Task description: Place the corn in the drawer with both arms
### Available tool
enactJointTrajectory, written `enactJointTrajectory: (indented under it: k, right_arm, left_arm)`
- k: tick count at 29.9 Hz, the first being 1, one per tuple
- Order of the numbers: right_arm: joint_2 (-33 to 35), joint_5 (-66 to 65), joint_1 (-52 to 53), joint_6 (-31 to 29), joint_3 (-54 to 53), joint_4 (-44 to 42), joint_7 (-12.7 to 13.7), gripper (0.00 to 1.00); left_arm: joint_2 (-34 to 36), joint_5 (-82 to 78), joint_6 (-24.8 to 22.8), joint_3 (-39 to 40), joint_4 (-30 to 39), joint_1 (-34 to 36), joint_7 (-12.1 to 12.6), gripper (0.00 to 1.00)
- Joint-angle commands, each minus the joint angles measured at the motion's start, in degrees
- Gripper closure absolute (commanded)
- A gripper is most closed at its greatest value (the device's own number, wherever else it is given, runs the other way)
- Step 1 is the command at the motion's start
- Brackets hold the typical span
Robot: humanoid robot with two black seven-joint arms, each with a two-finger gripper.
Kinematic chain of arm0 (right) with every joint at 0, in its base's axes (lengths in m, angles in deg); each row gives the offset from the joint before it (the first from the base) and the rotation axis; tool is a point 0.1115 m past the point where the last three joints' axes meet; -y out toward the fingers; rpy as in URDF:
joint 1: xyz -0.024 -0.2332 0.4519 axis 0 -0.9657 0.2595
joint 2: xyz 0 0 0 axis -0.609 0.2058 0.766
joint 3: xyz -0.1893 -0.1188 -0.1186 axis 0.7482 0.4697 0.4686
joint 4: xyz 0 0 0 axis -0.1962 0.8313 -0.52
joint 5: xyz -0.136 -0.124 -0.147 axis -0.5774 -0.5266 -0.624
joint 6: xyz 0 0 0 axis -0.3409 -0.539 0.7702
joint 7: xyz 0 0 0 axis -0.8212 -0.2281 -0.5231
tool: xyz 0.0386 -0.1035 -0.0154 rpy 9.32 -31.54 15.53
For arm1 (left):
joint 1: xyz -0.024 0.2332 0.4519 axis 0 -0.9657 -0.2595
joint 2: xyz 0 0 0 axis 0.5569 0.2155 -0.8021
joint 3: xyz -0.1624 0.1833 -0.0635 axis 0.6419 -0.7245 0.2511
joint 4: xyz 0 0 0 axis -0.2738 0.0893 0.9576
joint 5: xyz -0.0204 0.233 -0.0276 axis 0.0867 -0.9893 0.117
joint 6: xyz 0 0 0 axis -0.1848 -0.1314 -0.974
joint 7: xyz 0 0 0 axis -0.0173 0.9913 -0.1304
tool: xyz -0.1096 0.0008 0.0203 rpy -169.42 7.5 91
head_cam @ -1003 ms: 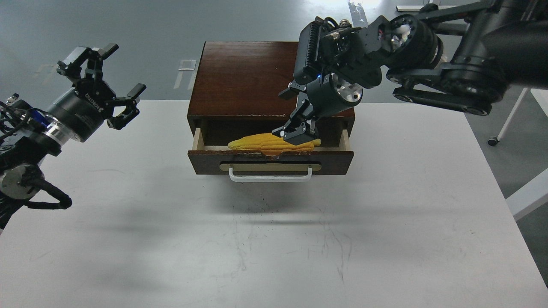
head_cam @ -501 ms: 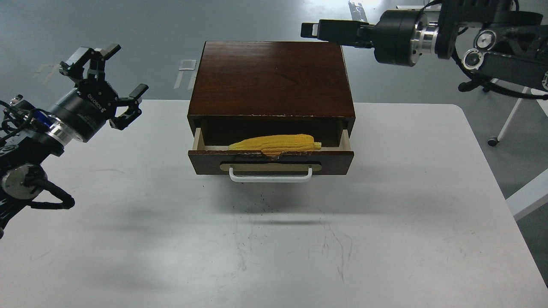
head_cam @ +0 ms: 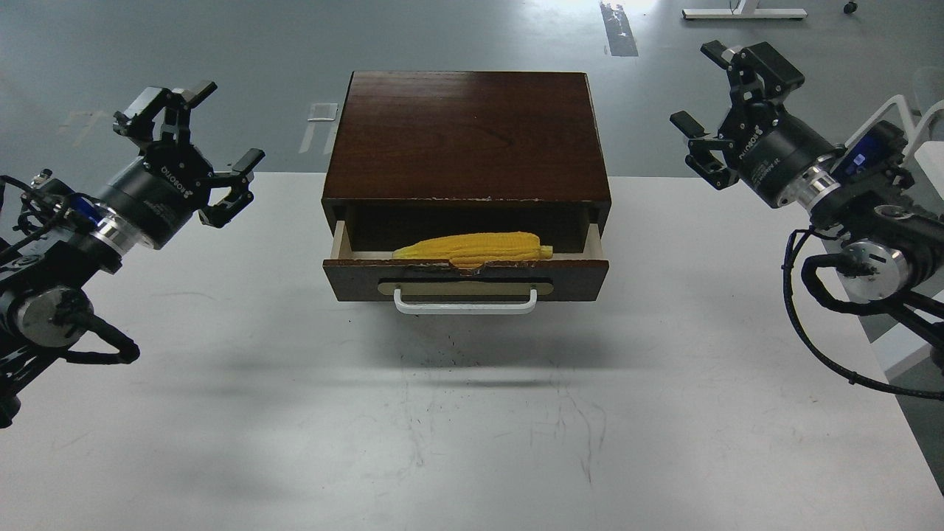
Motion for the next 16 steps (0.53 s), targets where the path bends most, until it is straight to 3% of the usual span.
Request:
enactJointTrajectory:
  k: [1,16]
  right_arm:
    - [-0.9,1.9,-4.6,-0.8,-3.4,-1.2,0.0,0.01]
    - [-3.6,1.8,-8.9,-0.9,-5.0,-2.0,0.0,0.00]
  left_arm:
    - [-0.5,0.0,-2.3,0.9,-0.1,-0.9,0.0,0.01]
    - [-2.0,0.0,-3.3,2.0,-0.9,-1.6,0.0,0.01]
